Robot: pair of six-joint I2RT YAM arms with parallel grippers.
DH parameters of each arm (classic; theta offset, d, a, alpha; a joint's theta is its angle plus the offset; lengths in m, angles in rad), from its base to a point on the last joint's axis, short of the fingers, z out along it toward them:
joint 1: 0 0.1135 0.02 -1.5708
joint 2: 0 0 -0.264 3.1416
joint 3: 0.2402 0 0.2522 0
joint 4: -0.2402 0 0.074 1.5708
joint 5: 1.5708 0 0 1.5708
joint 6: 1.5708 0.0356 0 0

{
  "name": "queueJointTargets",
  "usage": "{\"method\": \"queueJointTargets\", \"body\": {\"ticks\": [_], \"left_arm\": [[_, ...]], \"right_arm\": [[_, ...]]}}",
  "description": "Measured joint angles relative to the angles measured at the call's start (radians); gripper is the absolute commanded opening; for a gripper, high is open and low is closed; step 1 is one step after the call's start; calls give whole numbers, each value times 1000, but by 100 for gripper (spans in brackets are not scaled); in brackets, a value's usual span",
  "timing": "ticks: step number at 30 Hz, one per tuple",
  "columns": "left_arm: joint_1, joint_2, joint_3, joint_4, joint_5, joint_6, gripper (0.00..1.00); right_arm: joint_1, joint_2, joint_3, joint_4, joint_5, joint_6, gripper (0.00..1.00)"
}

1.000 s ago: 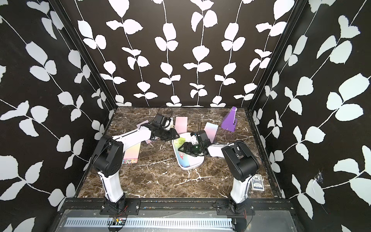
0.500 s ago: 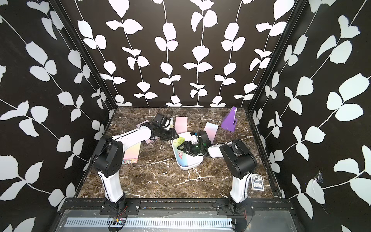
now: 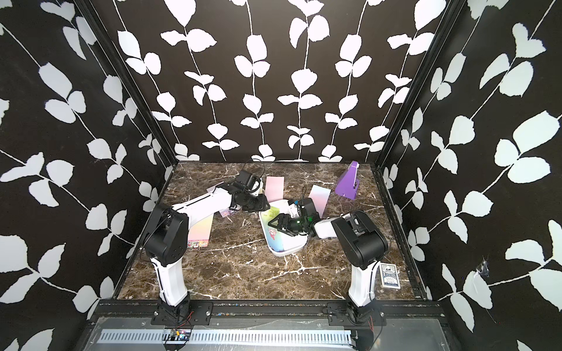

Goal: Take the stickers out of the storage box
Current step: Pick up the sticker from the storage box.

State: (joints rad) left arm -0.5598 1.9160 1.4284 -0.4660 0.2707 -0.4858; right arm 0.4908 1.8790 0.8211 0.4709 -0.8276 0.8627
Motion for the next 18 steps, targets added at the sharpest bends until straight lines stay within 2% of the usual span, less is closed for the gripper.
{"method": "queueJointTargets", "body": {"ticks": [8, 13, 16, 18], "left_arm": [[-8, 18, 20, -6, -11, 11, 36], [-9, 24, 26, -19, -31, 21, 15], [-6, 29, 26, -22, -38, 21, 15], [-7, 29, 26, -22, -41, 23, 10]], "right_arm": [[-1, 6, 0, 5, -2, 1, 77], [-1, 6, 1, 6, -2, 1, 77], [-1, 7, 1, 7, -2, 1, 77], [-1, 7, 1, 7, -3, 1, 77]]}}
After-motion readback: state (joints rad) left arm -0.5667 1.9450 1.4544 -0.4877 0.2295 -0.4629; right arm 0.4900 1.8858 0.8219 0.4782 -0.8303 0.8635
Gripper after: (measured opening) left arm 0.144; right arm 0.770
